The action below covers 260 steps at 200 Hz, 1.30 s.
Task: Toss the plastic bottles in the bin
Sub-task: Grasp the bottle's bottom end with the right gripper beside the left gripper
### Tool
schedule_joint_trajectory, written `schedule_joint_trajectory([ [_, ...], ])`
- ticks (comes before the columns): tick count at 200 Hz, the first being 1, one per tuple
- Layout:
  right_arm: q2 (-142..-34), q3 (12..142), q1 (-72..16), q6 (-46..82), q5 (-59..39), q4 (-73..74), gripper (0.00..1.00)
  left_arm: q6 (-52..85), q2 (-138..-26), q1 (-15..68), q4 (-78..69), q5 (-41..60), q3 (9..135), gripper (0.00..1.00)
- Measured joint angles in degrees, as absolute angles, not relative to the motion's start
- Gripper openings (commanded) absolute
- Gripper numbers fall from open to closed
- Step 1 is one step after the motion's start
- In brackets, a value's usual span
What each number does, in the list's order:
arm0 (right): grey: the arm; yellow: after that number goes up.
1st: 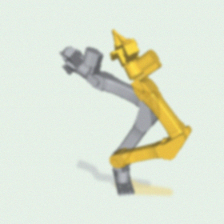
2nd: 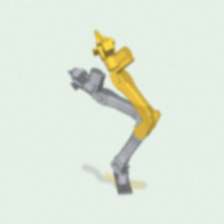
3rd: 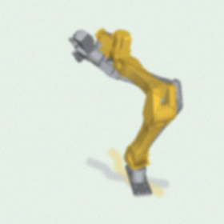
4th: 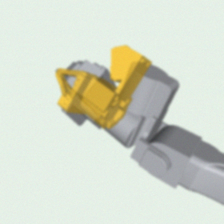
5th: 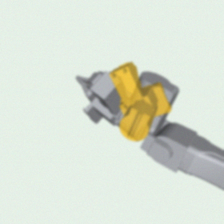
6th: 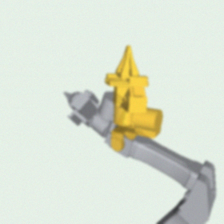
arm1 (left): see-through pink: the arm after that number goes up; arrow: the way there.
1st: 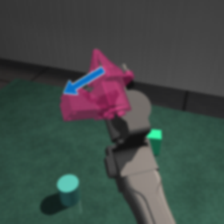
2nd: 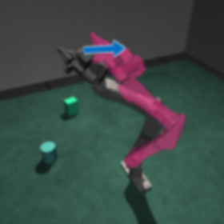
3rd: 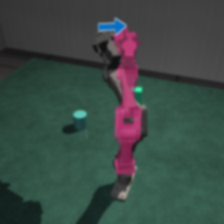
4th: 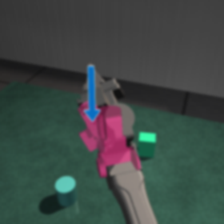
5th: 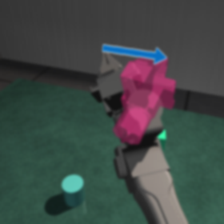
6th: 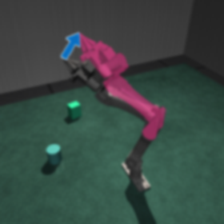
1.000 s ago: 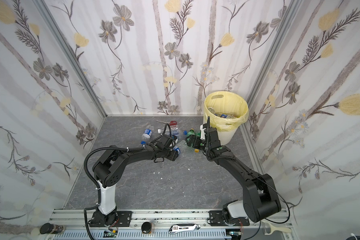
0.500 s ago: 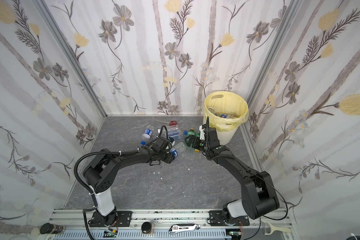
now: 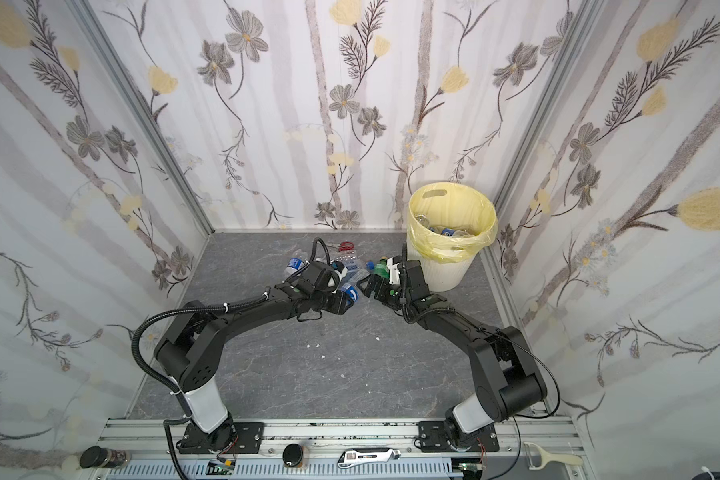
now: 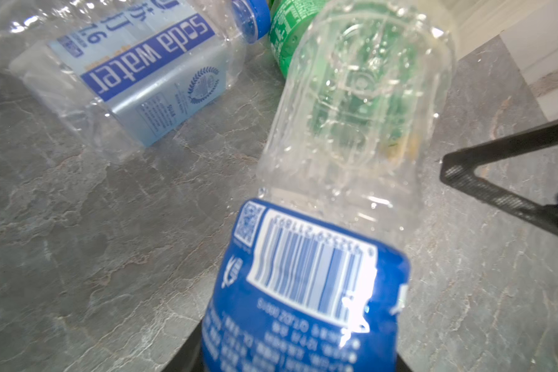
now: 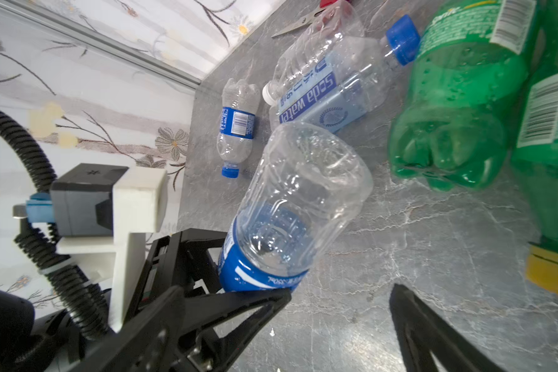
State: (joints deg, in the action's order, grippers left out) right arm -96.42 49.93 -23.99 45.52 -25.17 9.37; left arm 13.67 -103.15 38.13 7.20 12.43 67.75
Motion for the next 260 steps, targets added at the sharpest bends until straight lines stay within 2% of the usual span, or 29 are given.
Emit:
schedule_joint_trajectory([
  [26,-97.4,50.5,-24.0,47.2,-25.6,11.2,0.98,15.1,-102.0,38.1,7.2,14.3,67.9,0.45],
  [87,-101.2,50.6,-24.0,52.2,-26.9,16.7,0.86,16.6,-100.1,38.9,7.3,16.2,67.8,0.45],
  [146,-102.7,51.2,-24.3,55.4,-28.2,20.1,0.69,17.0,-99.7,39.6,7.2,17.2,67.8,0.46],
  [182,-102.7,51.5,-24.3,56.1,-28.1,20.3,0.57,17.0,-99.7,39.7,7.0,16.7,67.8,0.52],
  [260,-102.2,51.6,-24.3,55.0,-26.9,20.0,0.51,16.3,-97.4,39.9,7.3,16.5,66.4,0.73],
])
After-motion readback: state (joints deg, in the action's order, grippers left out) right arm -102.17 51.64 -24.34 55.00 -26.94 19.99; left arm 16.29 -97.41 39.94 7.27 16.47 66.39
